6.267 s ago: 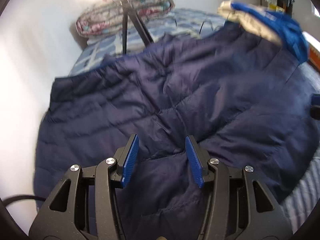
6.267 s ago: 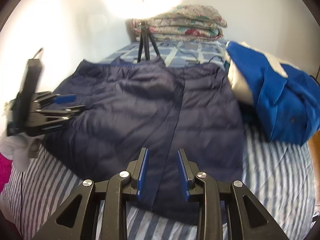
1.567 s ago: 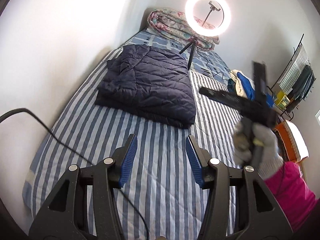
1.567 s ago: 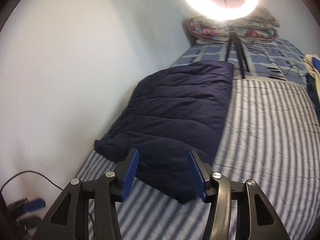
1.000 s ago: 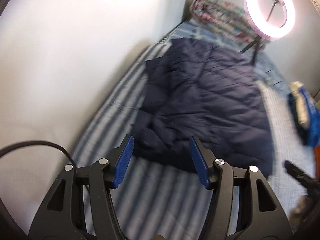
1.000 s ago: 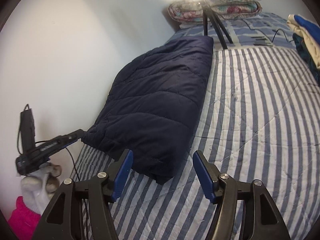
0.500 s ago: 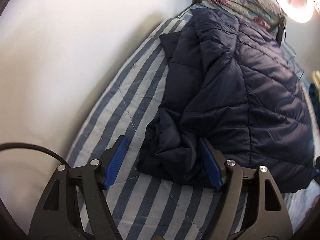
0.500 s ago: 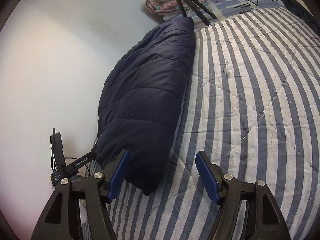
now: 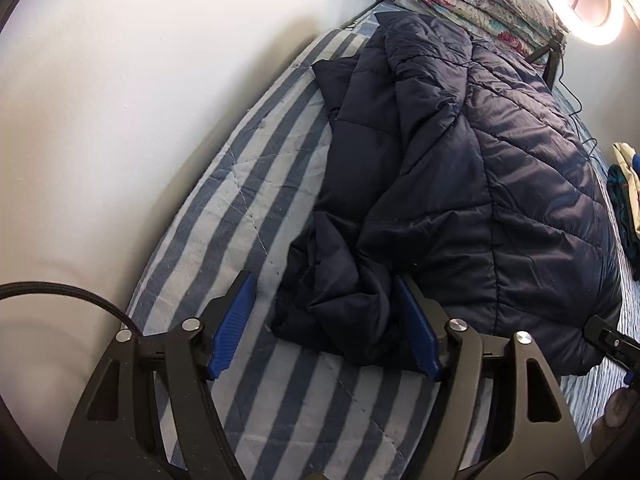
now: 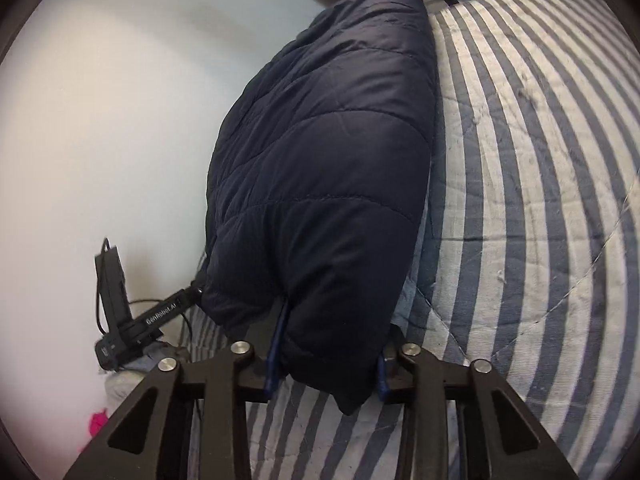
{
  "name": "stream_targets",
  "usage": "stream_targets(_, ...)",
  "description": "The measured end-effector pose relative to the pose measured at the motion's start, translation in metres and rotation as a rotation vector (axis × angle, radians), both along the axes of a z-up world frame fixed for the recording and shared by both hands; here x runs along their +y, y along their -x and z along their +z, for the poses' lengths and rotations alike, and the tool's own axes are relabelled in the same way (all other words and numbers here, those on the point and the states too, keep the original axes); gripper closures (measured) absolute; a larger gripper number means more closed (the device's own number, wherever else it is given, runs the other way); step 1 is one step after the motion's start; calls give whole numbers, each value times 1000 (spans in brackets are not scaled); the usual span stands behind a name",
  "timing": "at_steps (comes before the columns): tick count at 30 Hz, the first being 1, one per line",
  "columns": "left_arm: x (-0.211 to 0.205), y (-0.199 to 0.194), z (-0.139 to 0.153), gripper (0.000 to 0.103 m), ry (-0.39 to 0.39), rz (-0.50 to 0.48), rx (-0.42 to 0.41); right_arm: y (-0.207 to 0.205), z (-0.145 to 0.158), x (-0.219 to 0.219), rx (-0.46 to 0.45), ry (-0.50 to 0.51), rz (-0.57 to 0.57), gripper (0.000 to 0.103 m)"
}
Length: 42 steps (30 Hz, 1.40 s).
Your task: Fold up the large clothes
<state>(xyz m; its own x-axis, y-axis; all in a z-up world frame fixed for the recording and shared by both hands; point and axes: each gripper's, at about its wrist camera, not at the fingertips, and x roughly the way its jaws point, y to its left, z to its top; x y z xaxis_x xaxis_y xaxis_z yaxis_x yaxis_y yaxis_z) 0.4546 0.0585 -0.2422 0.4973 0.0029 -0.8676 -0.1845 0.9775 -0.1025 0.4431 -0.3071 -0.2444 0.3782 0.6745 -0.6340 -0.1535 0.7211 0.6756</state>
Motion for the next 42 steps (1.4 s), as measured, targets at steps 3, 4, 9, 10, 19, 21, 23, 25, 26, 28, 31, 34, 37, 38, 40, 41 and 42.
stream_targets(3,-11,8,6,37,-8,-28,5,6,16,7,-22,74,25,75)
stream_targets(4,-14,15,8,39,-19,-46,6,9,22,5,-25,93,30,75)
stream_targets(9,-39,49,14,39,-23,-129,22,37,41,-4,-23,156,65,76)
stream_targets(10,-45,59,14,39,-11,-143,30,48,43,-10,-19,166,71,76)
stream_targets(19,-115,149,15,39,26,-350,69,146,54,-67,18,249,105,77)
stream_targets(21,-128,160,16,39,20,-386,72,161,57,-75,17,274,106,77)
stream_targets(23,-139,169,19,39,-18,-414,67,173,57,-77,3,306,120,76)
stream_targets(25,-144,171,27,39,-28,-432,60,181,57,-78,2,320,128,63)
stream_targets(26,-143,176,35,39,-24,-438,52,181,59,-78,4,331,122,60)
stream_targets(28,-136,184,51,39,-10,-438,26,191,71,-79,-33,355,137,57)
stream_targets(31,-126,186,80,39,8,-435,-37,209,95,-91,-127,393,143,56)
stream_targets(34,-129,169,115,39,-29,-444,-137,208,119,-104,-254,419,98,56)
stream_targets(37,-140,135,135,39,-21,-445,-215,180,136,-102,-325,460,37,56)
stream_targets(38,-144,120,139,39,-18,-444,-232,175,136,-98,-337,459,31,56)
stream_targets(40,-153,93,138,39,-40,-443,-261,161,132,-90,-358,463,14,58)
stream_targets(41,-155,83,133,39,-54,-439,-270,156,128,-87,-360,461,17,59)
stream_targets(42,-156,73,125,39,-64,-428,-276,151,122,-83,-354,460,25,61)
